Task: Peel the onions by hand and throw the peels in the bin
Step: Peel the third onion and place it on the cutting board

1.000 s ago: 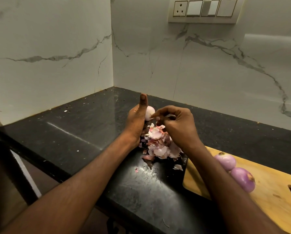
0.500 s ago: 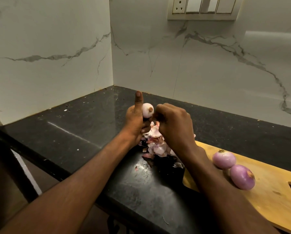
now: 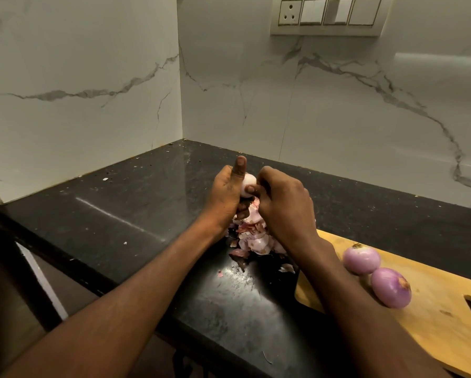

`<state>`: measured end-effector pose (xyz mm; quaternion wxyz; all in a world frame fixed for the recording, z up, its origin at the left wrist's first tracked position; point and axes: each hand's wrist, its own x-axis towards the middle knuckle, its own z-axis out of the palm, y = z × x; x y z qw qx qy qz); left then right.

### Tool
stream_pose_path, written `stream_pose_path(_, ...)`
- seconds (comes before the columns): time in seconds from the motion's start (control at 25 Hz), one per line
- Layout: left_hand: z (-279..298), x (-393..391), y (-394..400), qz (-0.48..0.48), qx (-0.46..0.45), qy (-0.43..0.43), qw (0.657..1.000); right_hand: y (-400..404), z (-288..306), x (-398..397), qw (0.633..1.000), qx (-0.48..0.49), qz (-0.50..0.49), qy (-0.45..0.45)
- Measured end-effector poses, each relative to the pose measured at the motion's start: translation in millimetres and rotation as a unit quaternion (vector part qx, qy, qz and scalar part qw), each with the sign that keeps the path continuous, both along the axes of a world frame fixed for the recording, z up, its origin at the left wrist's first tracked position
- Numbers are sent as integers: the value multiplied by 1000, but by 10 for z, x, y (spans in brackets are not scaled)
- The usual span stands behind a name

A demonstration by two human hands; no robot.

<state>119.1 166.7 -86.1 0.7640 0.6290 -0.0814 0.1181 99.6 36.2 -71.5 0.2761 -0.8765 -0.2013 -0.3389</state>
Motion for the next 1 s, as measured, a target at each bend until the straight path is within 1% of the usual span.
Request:
stream_pose_path(0.12,-9,10,-21,-14,-20,6,1000,-24,-15,26,1000,13,-11,-10)
stream_pose_path(0.32,19,33,-5,-41,-116,17,992,-14,-1,40,985,163,-12,53)
stream_pose_path(0.44,26,20,2,-40,-133,25,990,-40,21,84,974,215,14,68)
stream_pose_path(0.56,17,14,4,-66,-147,26,987,-13,-5,71,978,193,0,76)
stream_pose_path(0.72,1,16,36,-98,-136,31,985,2,-40,31,992,123,-7,1)
stream_pose_path(0.8,12,8,44,-125,-151,44,980,-3,-36,51,995,99,-20,-8)
stream_pose_path(0.92,38,-16,45,-166,-165,57,971,-34,-14,67,989,138,-52,23)
stream_pose_path(1.0,36,-17,50,-153,-146,41,976,-56,9,61,984,166,-52,32)
